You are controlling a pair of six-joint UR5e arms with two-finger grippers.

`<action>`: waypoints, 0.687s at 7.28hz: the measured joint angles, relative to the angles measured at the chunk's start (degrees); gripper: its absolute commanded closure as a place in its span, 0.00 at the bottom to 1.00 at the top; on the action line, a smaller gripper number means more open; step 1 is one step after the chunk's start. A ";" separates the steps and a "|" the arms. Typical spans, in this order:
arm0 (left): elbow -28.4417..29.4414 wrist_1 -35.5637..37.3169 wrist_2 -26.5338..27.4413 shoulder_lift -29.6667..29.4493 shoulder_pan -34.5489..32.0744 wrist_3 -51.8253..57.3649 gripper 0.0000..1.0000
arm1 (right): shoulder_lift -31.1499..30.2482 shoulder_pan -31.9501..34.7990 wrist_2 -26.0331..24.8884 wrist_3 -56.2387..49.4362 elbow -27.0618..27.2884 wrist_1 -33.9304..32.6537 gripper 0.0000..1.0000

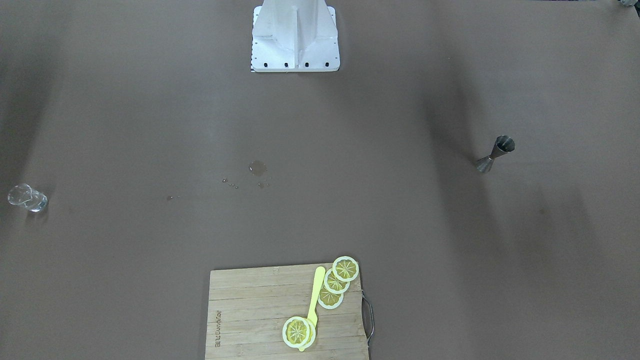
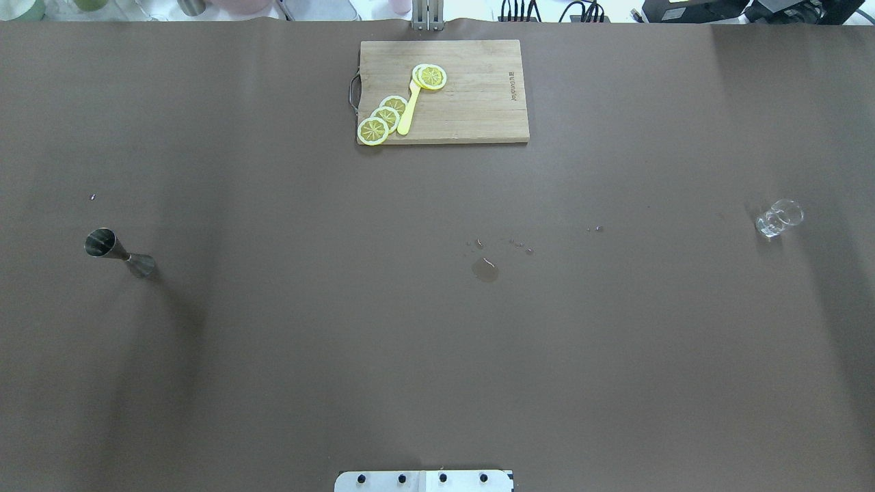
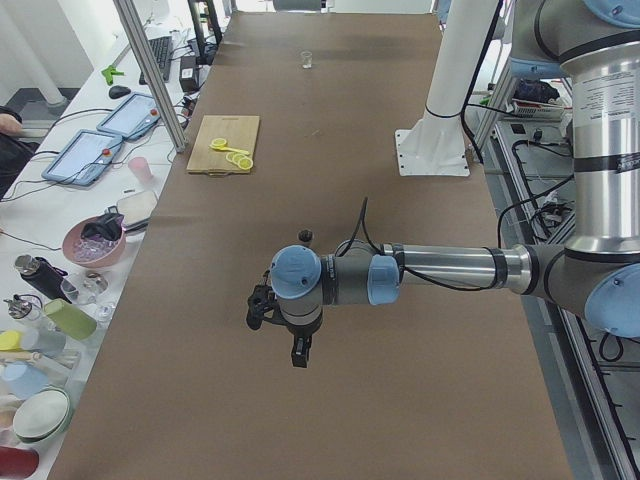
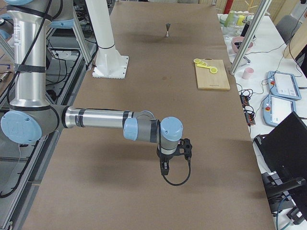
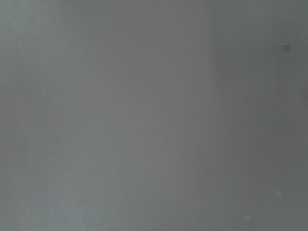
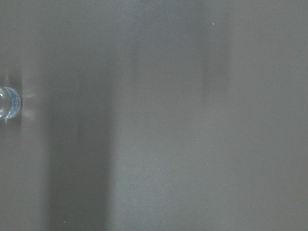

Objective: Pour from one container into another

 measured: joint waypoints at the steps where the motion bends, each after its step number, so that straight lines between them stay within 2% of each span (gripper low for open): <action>1: 0.04 0.00 0.02 -0.03 0.00 0.02 0.02 | 0.04 0.00 0.01 0.06 0.02 -0.01 0.00; 5: 0.07 0.00 0.08 -0.08 0.00 -0.02 0.02 | 0.65 0.00 0.83 0.93 -0.19 -0.07 0.00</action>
